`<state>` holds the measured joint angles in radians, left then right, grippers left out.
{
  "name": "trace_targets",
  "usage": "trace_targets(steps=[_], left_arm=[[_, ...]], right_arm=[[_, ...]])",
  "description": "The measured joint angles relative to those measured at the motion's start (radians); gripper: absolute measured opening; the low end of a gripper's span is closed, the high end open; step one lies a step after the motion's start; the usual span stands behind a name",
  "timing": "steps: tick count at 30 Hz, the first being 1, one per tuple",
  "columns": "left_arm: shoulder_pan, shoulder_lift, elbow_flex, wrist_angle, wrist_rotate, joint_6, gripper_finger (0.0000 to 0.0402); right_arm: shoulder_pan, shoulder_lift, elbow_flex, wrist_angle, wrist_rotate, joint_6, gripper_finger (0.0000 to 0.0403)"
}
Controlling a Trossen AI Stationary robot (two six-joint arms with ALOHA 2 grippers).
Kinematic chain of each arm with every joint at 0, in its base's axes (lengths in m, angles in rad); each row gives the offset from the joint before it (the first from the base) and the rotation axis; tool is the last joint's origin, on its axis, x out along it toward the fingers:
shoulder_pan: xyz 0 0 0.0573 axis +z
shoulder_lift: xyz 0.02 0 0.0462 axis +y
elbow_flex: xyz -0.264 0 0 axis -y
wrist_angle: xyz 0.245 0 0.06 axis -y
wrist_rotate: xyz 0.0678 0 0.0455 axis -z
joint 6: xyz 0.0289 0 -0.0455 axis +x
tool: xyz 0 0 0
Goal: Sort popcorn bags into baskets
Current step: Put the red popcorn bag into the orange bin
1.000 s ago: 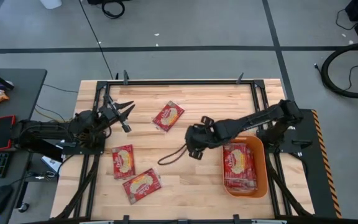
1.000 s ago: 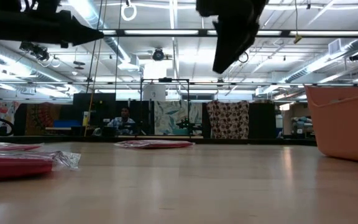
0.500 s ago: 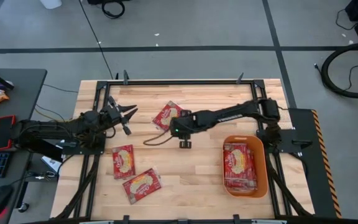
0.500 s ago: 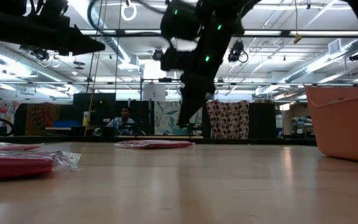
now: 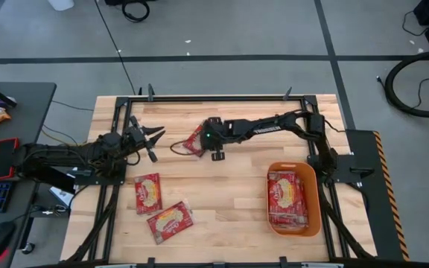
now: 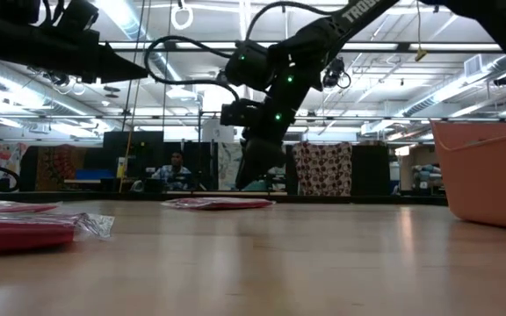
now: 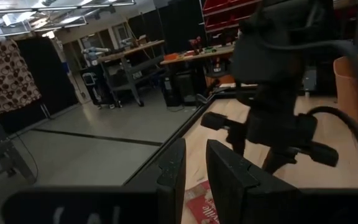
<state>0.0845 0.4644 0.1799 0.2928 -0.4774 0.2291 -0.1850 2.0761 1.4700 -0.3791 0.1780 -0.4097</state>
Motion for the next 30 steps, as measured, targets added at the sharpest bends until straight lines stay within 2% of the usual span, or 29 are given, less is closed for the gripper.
trace_targets(steps=[6,22,26,30], left_arm=[[0.0,0.0,0.0,0.0,0.0,0.003,0.0068],[0.0,-0.002,0.0,-0.019,-0.001,0.005,0.0068],[0.0,-0.002,0.0,-0.021,-0.001,0.018,0.0068],[0.0,-0.002,0.0,-0.022,0.0,0.018,0.0068]], right_arm=[[-0.044,0.022,0.0,0.033,-0.169,-0.009,0.0143],[-0.061,0.062,-0.013,0.007,-0.222,-0.005,0.0141],[-0.063,0.06,-0.013,-0.006,-0.285,0.079,0.014],[-0.039,0.058,-0.013,-0.033,-0.326,0.241,0.014]])
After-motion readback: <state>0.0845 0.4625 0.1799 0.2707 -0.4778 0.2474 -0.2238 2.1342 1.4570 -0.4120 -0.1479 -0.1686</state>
